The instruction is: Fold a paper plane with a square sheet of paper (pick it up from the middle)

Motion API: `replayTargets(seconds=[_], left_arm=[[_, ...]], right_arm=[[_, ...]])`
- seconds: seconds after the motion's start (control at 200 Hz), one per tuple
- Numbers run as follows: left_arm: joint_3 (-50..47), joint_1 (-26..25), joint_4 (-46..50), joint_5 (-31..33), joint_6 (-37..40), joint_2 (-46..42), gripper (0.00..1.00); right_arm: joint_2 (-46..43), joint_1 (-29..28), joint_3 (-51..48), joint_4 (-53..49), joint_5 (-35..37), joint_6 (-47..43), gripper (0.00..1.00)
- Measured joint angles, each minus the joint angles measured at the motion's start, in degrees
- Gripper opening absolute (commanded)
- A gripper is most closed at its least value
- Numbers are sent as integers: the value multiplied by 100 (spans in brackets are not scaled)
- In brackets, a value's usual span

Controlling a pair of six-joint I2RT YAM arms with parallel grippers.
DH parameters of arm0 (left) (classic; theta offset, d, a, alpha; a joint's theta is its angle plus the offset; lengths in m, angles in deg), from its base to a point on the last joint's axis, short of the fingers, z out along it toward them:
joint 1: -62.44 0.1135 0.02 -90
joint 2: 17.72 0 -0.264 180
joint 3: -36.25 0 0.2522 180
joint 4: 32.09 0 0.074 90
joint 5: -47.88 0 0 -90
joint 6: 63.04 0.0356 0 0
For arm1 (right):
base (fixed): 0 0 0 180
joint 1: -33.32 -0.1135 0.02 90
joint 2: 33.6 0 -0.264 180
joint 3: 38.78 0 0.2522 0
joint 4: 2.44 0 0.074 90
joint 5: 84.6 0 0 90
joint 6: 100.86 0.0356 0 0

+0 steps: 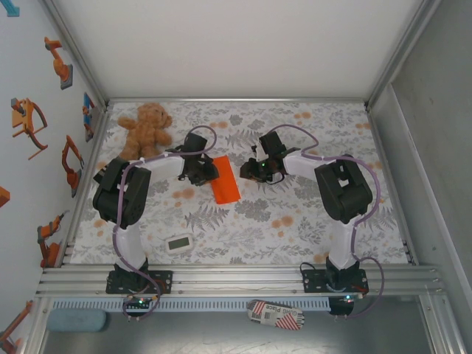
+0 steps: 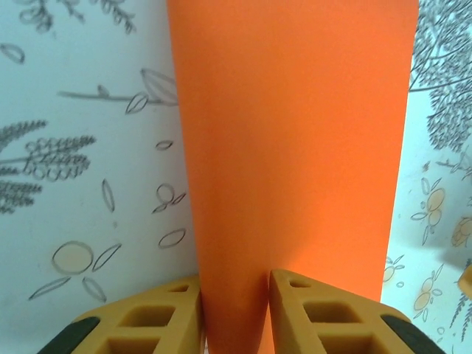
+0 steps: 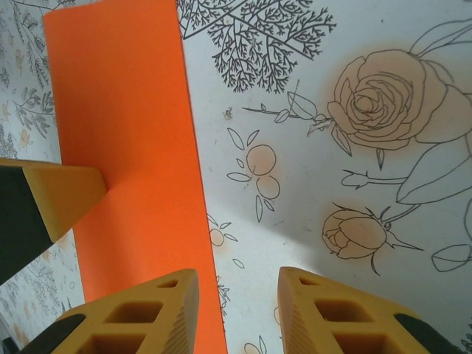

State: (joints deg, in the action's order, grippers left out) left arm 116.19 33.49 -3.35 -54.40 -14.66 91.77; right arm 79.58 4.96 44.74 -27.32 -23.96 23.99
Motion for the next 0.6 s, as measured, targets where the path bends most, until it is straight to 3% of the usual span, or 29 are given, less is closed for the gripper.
replayTargets(seconds=[0.245, 0.596], left_arm=[[-55, 0, -557, -247, 411, 4, 26], [87, 0, -535, -658, 949, 203, 29]], right_arm=[[-63, 0, -116, 85, 81, 2, 33], [-306, 24, -337, 363, 173, 114, 33]])
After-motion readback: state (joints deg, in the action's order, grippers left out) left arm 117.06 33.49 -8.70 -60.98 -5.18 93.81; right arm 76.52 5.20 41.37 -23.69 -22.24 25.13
